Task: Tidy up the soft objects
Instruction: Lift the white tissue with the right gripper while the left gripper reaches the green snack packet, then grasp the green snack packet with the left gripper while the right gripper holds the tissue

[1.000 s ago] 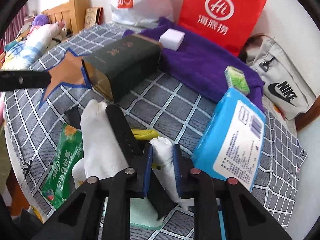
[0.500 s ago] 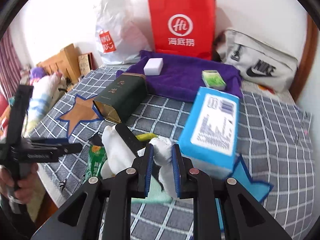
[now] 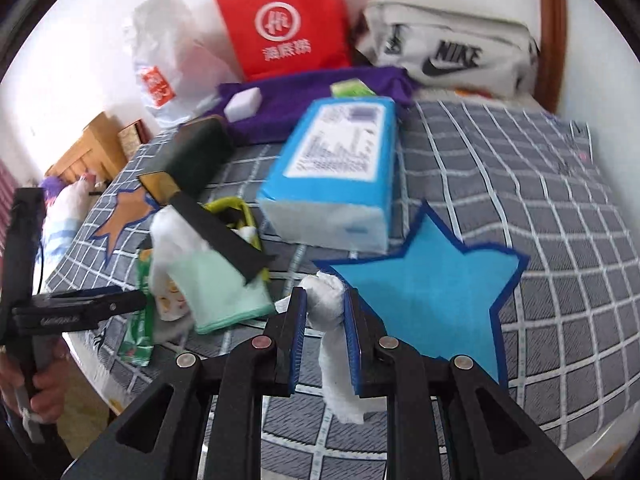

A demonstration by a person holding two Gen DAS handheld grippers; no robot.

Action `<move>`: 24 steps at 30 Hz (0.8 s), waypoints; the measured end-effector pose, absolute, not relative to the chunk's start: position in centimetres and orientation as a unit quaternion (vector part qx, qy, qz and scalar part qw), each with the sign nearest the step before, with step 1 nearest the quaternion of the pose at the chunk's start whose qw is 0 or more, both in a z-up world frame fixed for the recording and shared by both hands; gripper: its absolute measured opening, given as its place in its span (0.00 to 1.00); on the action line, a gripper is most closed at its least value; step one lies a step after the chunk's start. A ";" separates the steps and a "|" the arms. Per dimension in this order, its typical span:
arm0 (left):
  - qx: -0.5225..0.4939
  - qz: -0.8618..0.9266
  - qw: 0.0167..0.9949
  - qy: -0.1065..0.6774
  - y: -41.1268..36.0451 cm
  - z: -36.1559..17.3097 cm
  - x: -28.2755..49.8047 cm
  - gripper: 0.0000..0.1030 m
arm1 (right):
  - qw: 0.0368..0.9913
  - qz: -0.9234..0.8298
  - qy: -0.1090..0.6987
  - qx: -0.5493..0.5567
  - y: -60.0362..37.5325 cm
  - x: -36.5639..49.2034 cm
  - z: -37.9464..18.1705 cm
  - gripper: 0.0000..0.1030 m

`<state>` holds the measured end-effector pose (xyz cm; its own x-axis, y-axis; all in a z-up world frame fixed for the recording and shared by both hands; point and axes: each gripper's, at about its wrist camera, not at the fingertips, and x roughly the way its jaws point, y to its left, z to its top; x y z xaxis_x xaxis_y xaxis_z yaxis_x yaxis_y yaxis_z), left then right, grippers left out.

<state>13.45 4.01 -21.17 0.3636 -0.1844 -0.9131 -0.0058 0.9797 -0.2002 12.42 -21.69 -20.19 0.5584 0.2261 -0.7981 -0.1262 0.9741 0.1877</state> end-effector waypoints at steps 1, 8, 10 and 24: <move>-0.066 -0.049 0.824 0.561 3.5 -21.3 13.4 0.76 | 0.880 0.097 0.461 0.057 -21.8 12.5 -20.5 0.19; -0.016 -0.015 0.825 0.564 4.9 -21.4 13.0 0.76 | 0.876 0.092 0.470 0.064 -21.7 13.0 -22.1 0.22; -0.026 -0.021 0.824 0.566 5.7 -21.3 12.8 0.76 | 0.877 0.096 0.466 0.065 -21.8 13.0 -22.1 0.22; 0.010 -0.007 0.842 0.540 4.3 -21.4 13.0 0.65 | 0.873 0.101 0.474 0.043 -22.2 12.2 -23.3 0.51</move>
